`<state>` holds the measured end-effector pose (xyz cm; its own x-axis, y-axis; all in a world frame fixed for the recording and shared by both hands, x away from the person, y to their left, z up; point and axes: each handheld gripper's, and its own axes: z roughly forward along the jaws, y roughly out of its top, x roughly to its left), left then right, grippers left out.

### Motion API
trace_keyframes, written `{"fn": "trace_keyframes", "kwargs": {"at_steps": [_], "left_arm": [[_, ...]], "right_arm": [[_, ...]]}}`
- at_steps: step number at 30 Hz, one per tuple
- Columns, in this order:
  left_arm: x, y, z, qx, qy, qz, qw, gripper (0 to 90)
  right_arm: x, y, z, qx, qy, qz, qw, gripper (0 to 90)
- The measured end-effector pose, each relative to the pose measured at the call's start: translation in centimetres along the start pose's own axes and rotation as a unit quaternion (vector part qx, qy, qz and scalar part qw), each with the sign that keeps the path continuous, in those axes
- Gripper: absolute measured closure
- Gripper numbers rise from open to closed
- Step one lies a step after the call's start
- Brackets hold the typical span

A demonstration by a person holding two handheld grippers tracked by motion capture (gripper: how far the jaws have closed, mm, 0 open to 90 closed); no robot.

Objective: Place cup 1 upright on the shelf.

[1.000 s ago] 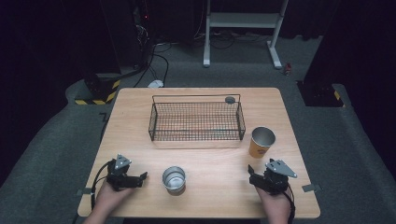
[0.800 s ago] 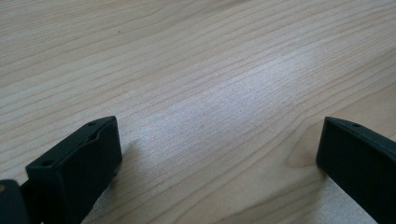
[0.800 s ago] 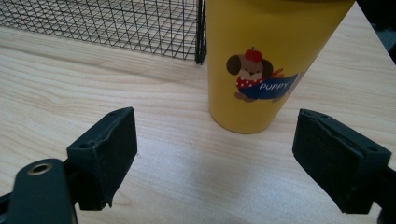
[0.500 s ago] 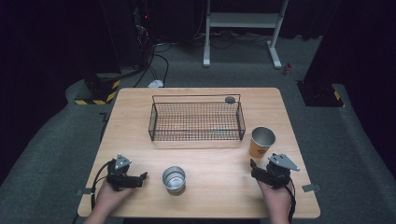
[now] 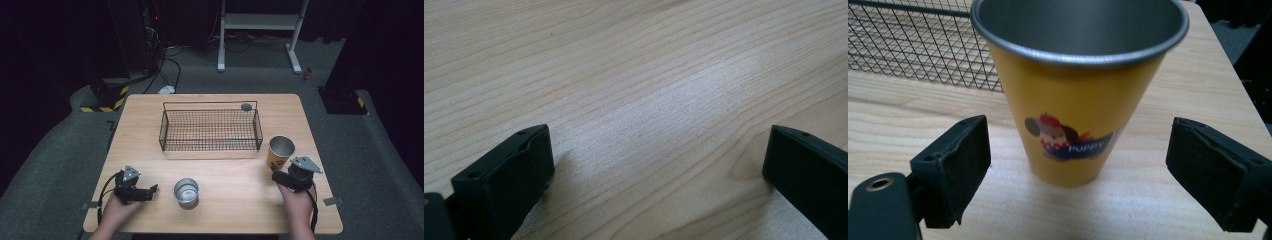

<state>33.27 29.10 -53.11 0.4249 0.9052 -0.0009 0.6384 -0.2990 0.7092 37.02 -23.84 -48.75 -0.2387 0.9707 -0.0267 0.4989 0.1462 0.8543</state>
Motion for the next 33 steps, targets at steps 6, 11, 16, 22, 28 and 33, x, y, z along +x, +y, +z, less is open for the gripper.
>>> {"fn": "trace_keyframes", "kwargs": {"at_steps": [6,11,16,22,28,33], "left_arm": [[0.0,0.0,0.0,0.000,0.000,0.000,1.0000,0.4],[0.0,0.0,0.0,0.000,0.000,0.000,1.0000,0.4],[0.0,0.0,0.0,0.000,-0.001,0.000,1.0000,0.4],[0.0,0.0,0.0,0.000,-0.001,0.001,1.0000,0.4],[0.0,0.0,0.0,0.000,-0.001,0.001,1.0000,0.4],[0.0,0.0,0.0,0.000,-0.001,0.001,1.0000,0.4]], "right_arm": [[0.1,1.0,0.5,-0.003,-0.002,0.000,1.0000,10.8],[0.1,1.8,1.3,0.001,-0.007,0.009,0.9999,10.6],[0.2,2.4,2.0,0.000,-0.005,0.014,0.9999,10.5],[0.3,2.7,2.7,-0.003,-0.002,0.021,0.9998,10.7],[0.4,2.7,3.0,-0.006,-0.001,0.018,0.9998,12.1],[0.4,2.7,3.0,-0.010,-0.003,0.021,0.9997,13.0]]}}
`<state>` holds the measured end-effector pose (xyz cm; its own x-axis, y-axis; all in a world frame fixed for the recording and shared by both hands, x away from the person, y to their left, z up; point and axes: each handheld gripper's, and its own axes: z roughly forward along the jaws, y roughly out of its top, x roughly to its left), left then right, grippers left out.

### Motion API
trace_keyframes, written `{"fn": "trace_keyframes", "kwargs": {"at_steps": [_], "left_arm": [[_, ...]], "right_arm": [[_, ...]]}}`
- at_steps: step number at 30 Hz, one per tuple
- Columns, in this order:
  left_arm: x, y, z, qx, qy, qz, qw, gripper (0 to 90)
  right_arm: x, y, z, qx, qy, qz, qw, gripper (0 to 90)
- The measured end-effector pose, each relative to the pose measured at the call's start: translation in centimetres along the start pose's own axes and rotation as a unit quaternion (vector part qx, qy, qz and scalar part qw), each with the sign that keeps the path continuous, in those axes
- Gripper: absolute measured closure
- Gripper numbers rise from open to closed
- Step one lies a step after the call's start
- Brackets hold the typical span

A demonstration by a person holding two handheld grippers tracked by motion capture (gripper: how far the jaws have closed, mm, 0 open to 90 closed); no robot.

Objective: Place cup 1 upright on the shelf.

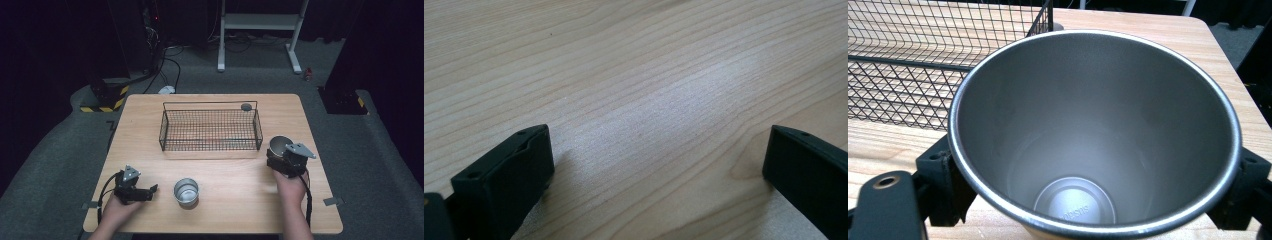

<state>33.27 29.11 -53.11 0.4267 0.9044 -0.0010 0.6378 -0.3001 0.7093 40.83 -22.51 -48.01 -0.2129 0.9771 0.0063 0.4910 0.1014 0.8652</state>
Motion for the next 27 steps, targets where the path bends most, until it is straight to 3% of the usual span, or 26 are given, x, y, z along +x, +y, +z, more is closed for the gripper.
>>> {"fn": "trace_keyframes", "kwargs": {"at_steps": [17,27], "left_arm": [[0.0,0.0,0.0,0.000,0.000,0.000,1.0000,0.4],[0.0,0.0,0.0,0.000,0.000,0.000,1.0000,0.4]], "right_arm": [[0.3,1.1,-1.1,-0.016,0.003,-0.010,0.9998,14.5],[1.3,2.4,-1.8,-0.024,0.012,-0.020,0.9994,14.4]]}}
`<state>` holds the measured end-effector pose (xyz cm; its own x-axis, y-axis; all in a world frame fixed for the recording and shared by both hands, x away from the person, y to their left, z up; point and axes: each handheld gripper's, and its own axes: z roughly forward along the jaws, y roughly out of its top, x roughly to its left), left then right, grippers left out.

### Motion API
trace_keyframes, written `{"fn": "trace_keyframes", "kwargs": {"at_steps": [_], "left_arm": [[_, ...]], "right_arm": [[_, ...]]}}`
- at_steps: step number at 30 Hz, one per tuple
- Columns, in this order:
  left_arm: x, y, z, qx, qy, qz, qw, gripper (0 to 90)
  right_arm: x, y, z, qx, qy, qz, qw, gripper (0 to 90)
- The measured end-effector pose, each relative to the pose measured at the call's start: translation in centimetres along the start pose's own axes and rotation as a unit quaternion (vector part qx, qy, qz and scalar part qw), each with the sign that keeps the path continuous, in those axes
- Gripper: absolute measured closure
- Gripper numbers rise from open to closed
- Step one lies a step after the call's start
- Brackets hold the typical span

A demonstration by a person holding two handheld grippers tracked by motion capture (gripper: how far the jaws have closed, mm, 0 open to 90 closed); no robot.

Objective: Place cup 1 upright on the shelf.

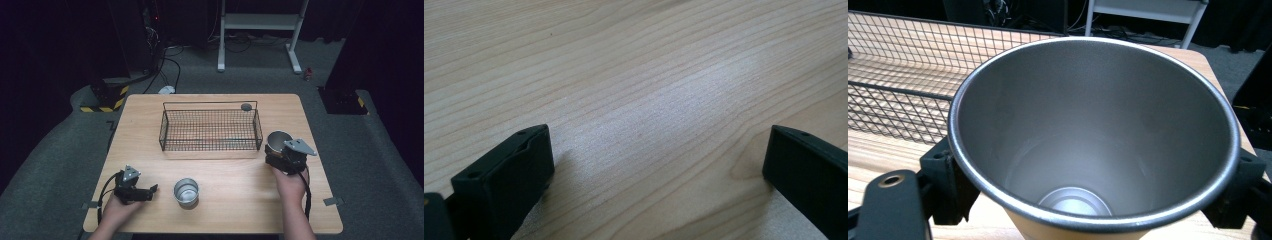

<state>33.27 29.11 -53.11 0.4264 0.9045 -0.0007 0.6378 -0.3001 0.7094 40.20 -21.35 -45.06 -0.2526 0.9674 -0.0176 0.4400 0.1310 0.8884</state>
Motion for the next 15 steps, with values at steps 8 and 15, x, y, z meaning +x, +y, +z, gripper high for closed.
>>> {"fn": "trace_keyframes", "kwargs": {"at_steps": [8,15], "left_arm": [[0.0,0.0,0.0,0.000,0.000,0.000,1.0000,0.4],[0.0,0.0,0.0,0.000,0.000,0.001,1.0000,0.5]], "right_arm": [[1.2,0.8,-0.3,-0.011,0.013,-0.007,0.9998,14.5],[2.6,1.8,-0.6,-0.024,0.028,-0.018,0.9992,14.5]]}}
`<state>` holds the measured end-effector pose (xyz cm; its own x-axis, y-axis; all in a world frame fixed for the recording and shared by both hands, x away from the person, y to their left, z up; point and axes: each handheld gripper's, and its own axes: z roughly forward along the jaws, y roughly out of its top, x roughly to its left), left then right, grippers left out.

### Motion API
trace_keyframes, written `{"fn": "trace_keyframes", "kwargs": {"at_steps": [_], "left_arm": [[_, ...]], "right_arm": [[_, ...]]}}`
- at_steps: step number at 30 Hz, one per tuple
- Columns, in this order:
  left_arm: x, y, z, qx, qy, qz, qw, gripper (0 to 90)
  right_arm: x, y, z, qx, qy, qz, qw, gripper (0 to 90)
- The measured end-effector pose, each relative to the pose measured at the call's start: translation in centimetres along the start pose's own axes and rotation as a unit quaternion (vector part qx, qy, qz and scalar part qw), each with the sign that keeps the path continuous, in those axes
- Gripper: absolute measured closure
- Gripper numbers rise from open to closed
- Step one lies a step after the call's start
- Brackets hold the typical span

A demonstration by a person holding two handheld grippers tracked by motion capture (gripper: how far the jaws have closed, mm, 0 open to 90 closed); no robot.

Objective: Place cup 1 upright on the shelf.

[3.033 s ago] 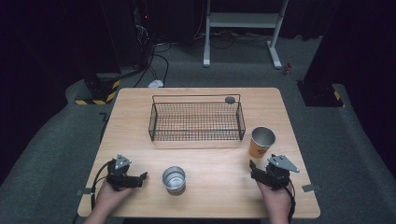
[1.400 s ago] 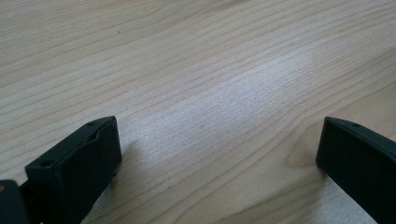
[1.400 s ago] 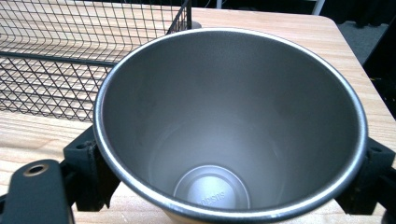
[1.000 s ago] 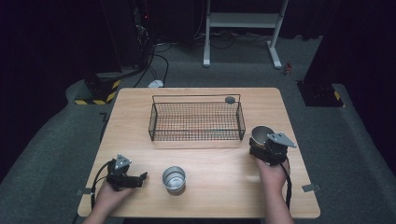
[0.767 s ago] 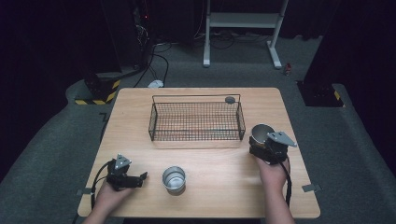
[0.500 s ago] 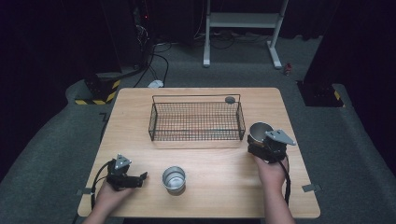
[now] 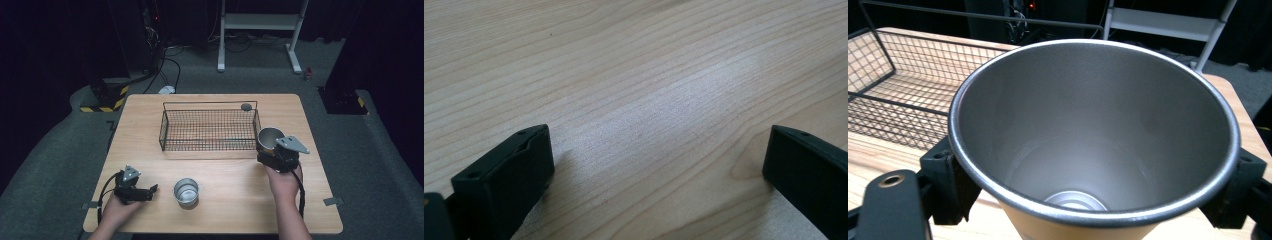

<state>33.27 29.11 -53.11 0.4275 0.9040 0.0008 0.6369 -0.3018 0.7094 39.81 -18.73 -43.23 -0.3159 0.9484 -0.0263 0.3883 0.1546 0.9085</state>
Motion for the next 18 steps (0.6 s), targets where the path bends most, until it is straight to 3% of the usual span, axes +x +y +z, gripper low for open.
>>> {"fn": "trace_keyframes", "kwargs": {"at_steps": [18], "left_arm": [[0.0,0.0,0.0,0.000,0.000,0.003,1.0000,0.4]], "right_arm": [[2.5,2.4,1.0,-0.013,0.023,-0.012,0.9996,14.5]]}}
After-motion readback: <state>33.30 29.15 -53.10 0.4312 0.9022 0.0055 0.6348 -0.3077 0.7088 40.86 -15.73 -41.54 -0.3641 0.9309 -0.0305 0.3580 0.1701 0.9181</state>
